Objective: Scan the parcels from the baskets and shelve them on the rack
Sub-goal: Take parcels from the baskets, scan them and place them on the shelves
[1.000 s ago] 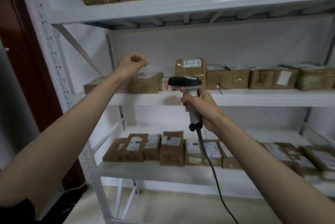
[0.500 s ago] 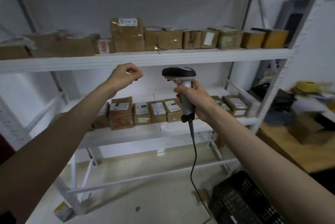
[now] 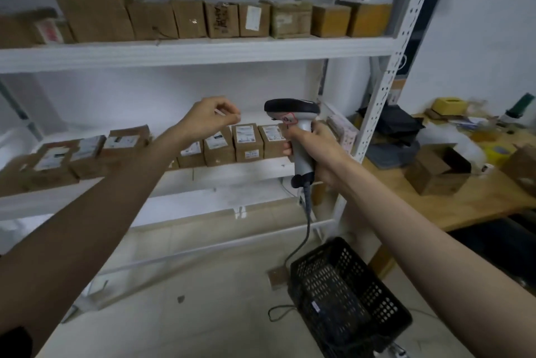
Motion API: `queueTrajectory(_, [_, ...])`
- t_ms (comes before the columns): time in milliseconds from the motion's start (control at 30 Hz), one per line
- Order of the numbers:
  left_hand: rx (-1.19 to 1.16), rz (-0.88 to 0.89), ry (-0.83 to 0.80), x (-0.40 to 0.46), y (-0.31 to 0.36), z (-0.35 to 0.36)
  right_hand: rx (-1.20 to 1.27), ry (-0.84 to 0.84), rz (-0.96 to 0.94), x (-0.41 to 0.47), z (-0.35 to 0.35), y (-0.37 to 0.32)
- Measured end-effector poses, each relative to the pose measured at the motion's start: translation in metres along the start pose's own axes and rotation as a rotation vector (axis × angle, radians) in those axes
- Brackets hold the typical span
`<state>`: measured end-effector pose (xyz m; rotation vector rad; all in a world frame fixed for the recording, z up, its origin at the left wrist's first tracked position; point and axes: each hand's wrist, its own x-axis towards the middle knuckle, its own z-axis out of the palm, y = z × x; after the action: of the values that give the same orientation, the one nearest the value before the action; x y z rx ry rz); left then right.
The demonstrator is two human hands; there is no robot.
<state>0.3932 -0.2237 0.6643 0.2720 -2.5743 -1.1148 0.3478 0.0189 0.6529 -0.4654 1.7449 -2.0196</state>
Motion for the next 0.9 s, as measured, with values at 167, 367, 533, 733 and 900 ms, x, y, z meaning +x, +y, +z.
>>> queueTrajectory(167, [0.042, -0.020, -0.068, -0.003, -0.007, 0.057, -0.011, 0.003, 0.038, 0.010, -0.040, 0.025])
queueTrajectory(367, [0.022, -0.049, -0.156, 0.021, -0.032, 0.097, -0.021, 0.062, 0.137, 0.043, -0.068, 0.057])
queueTrajectory(533, [-0.030, -0.106, -0.227, 0.057, -0.054, 0.123, 0.003, 0.047, 0.213, 0.071, -0.089, 0.078])
queueTrajectory(733, [-0.095, -0.120, -0.319, 0.094, -0.073, 0.175, 0.070, 0.152, 0.310, 0.105, -0.125, 0.108])
queueTrajectory(900, [-0.096, -0.161, -0.419, 0.108, -0.075, 0.230, 0.054, 0.267, 0.368, 0.115, -0.158, 0.144])
